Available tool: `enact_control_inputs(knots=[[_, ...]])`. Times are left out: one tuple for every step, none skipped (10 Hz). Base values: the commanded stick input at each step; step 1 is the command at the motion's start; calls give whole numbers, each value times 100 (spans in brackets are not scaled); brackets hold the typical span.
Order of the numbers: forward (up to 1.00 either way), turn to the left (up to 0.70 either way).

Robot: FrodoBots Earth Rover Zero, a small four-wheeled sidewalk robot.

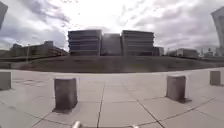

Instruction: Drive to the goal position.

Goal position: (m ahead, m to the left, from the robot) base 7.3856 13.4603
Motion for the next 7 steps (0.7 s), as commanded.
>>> enact_control_inputs(knots=[[70, 0], [70, 0], [70, 0], [70, 0], [70, 0], [70, 0], [70, 0]])
